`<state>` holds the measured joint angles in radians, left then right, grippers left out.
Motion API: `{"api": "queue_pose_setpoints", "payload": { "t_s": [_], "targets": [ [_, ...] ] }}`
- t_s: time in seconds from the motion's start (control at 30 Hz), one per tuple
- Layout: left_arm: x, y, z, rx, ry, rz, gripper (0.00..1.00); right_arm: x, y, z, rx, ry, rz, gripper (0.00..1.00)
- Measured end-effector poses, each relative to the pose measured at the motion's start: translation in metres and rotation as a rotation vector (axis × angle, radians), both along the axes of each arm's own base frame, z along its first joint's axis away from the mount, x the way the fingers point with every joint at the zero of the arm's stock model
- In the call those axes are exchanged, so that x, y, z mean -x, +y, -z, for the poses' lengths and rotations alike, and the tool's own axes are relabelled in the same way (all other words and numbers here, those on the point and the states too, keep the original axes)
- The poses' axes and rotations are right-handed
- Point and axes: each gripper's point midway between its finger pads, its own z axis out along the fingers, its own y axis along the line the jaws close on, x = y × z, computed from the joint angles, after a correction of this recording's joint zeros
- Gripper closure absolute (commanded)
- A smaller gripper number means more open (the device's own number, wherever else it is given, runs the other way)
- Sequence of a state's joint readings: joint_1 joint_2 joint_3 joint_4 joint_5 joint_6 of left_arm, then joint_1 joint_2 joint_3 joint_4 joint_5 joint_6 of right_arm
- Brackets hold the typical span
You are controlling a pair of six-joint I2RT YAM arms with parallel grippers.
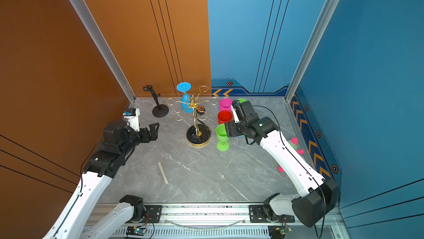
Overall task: Take the wine glass off the wine glass rack
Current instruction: Pick up the wine glass from the wine glass rack.
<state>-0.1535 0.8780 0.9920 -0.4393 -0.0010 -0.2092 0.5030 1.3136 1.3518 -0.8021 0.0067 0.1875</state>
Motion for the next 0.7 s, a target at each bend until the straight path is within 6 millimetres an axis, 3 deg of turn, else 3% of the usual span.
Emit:
{"api": "queue_pose_setpoints", "payload": {
  "t_s": [0.23,0.57,0.7],
  "targets": [
    [-0.046,0.003,-0.027,0.147,0.026,0.004,0.06,0.016,0.011,-0.006,-0.107,-0.042,-0.072,0.15],
    [-0.108,-0.006,-0.046,0.327,0.076,0.077,0.12,0.029,0.018,0.000,-0.168,-0.048,-0.119,0.15],
    [-0.128,-0.015,-0.050,0.404,0.102,0.135,0.22,0.034,0.018,0.000,-0.190,-0.053,-0.126,0.15]
  ]
}}
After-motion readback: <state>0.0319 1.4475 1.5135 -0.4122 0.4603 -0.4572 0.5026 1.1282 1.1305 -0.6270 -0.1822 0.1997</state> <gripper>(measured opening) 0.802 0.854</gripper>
